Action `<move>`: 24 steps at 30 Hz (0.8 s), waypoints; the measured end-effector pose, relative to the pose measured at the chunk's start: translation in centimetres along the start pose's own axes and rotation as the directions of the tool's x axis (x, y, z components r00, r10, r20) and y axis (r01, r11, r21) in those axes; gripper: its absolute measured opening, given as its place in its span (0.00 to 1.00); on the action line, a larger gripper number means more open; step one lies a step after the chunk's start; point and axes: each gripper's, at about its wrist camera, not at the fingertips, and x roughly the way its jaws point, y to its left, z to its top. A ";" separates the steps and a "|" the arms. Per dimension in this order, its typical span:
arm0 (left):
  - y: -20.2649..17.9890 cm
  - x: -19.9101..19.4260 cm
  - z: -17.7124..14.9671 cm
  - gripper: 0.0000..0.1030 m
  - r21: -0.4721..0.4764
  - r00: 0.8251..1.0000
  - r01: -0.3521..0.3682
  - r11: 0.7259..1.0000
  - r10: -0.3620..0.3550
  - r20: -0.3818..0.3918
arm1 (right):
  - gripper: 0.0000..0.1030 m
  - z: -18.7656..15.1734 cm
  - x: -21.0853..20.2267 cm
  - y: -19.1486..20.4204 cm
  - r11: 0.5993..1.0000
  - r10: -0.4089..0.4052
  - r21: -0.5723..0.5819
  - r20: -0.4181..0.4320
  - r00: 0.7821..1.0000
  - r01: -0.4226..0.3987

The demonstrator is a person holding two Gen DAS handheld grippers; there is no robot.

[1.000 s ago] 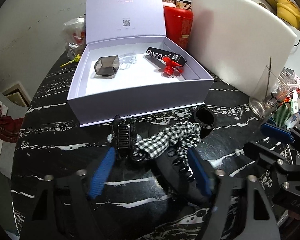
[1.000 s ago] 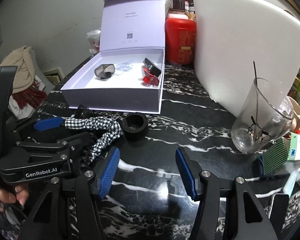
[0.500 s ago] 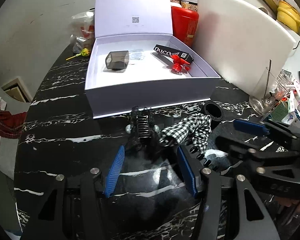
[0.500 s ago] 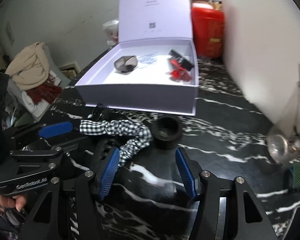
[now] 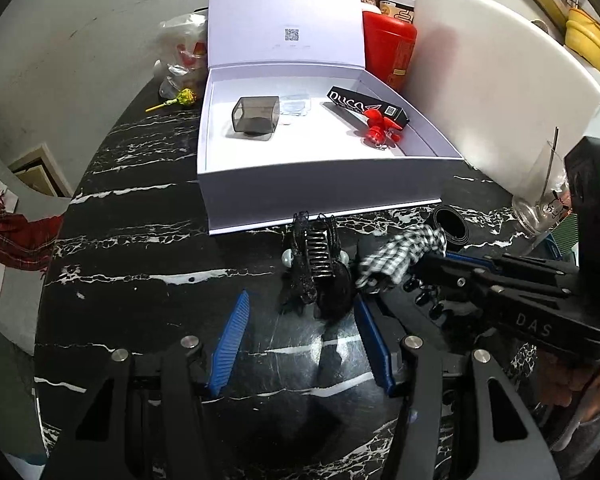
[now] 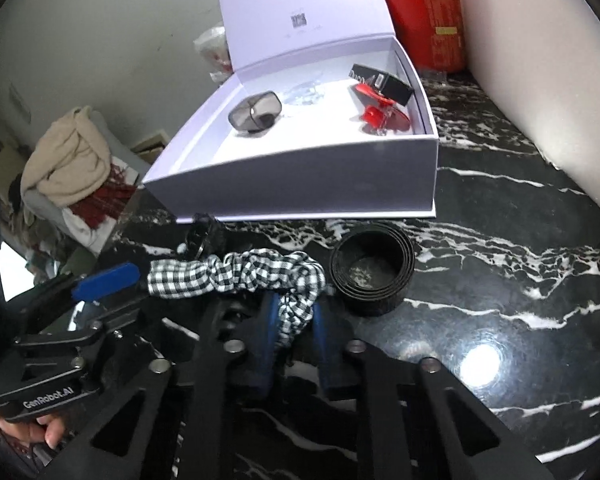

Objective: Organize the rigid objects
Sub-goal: 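Grasp the checked scrunchie with the right tool while the left tool grasps the black claw clip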

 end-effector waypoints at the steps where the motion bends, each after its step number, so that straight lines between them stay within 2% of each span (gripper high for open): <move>1: -0.2 -0.1 0.0 0.53 0.003 1.000 0.003 1.000 -0.003 0.004 | 0.10 0.1 -0.4 0.0 1.000 0.004 0.004 0.020 1.000 -0.004; 4: -0.7 -0.2 0.2 0.53 0.014 1.000 0.016 1.000 -0.016 0.011 | 0.09 0.2 -1.8 -0.1 1.000 0.000 0.017 0.073 0.997 -0.001; 10: -2.0 -0.1 0.4 0.53 0.017 0.994 0.106 0.994 -0.107 0.023 | 0.09 0.3 -4.2 -0.4 0.998 -0.054 0.026 0.122 0.991 0.051; 17: -4.1 0.6 0.4 0.53 0.045 0.987 0.162 0.986 -0.162 0.002 | 0.09 -0.7 -6.0 -2.1 0.992 -0.121 0.053 0.104 0.987 0.116; 24: -5.7 1.9 -0.2 0.53 0.047 0.987 0.157 0.986 -0.156 -0.036 | 0.09 -2.2 -7.8 -3.1 0.983 -0.174 0.070 0.086 0.981 0.168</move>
